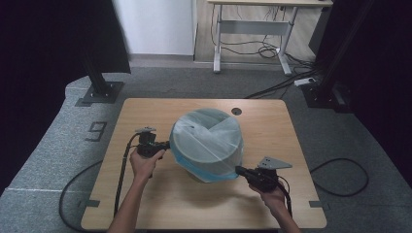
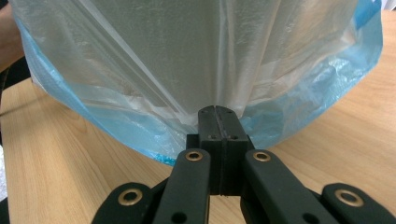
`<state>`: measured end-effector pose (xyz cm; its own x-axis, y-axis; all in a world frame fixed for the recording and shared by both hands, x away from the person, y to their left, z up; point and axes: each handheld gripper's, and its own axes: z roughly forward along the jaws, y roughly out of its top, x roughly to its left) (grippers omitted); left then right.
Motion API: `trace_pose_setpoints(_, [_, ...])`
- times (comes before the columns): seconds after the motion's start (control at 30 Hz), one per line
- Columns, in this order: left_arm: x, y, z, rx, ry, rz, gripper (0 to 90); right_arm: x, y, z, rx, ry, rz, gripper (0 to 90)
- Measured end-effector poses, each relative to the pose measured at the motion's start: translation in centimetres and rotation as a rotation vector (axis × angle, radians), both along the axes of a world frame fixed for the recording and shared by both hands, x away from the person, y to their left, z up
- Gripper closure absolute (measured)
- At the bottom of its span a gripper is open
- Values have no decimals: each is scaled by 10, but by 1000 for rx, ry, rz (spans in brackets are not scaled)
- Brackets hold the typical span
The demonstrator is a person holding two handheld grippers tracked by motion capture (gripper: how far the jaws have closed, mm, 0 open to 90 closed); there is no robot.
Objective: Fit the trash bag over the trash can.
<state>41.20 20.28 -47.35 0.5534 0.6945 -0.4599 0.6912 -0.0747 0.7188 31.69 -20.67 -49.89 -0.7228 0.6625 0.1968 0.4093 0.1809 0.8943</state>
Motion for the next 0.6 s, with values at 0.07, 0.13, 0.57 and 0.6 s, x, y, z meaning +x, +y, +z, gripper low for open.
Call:
trace_pose_setpoints(0.07, [1,-1,-2,4,7,-2,899,1,5,-5,-12,8,7,892])
trace_pose_setpoints(0.13, [1,-2,-6,-2,22,-2,899,2,7,-9,-16,12,14,892])
trace_pose_setpoints(0.57, [10,-2,-23,5,69,10,899,21,-8,-37,-24,78,-68,891])
trace_pose_setpoints(0.6, [10,-2,-24,1,75,12,899,22,-10,-39,-23,80,-80,891])
